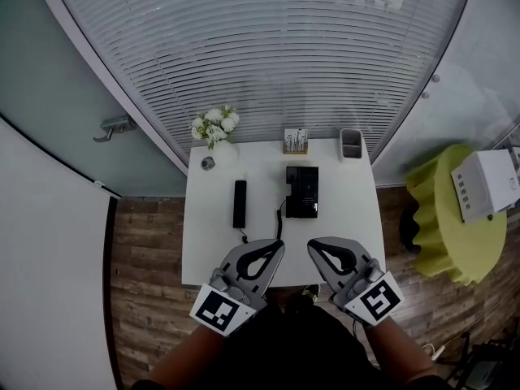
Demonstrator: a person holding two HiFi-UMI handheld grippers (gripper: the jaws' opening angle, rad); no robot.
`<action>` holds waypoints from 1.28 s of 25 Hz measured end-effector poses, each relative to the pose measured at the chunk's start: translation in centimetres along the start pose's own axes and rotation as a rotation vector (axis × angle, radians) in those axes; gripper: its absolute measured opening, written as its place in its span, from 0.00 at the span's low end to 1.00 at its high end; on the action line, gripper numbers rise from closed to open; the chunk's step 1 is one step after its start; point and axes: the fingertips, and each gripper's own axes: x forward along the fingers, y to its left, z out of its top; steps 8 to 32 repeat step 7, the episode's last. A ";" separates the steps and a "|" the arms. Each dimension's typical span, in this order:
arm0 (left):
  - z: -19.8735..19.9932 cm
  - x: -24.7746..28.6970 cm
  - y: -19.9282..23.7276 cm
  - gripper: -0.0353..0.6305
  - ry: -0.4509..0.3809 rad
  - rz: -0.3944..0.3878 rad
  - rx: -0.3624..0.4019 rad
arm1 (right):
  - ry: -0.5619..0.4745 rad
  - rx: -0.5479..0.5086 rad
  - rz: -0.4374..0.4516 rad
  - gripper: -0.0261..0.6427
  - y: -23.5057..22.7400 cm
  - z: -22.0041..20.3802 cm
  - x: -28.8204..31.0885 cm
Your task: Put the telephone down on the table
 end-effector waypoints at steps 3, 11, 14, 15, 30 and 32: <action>-0.1 0.1 -0.2 0.06 0.004 -0.002 0.000 | -0.006 0.008 -0.005 0.07 -0.2 0.1 -0.2; -0.2 0.3 -0.5 0.06 0.008 -0.004 0.004 | -0.005 0.010 -0.006 0.07 -0.3 0.2 -0.5; -0.2 0.3 -0.5 0.06 0.008 -0.004 0.004 | -0.005 0.010 -0.006 0.07 -0.3 0.2 -0.5; -0.2 0.3 -0.5 0.06 0.008 -0.004 0.004 | -0.005 0.010 -0.006 0.07 -0.3 0.2 -0.5; -0.2 0.3 -0.5 0.06 0.008 -0.004 0.004 | -0.005 0.010 -0.006 0.07 -0.3 0.2 -0.5; -0.2 0.3 -0.5 0.06 0.008 -0.004 0.004 | -0.005 0.010 -0.006 0.07 -0.3 0.2 -0.5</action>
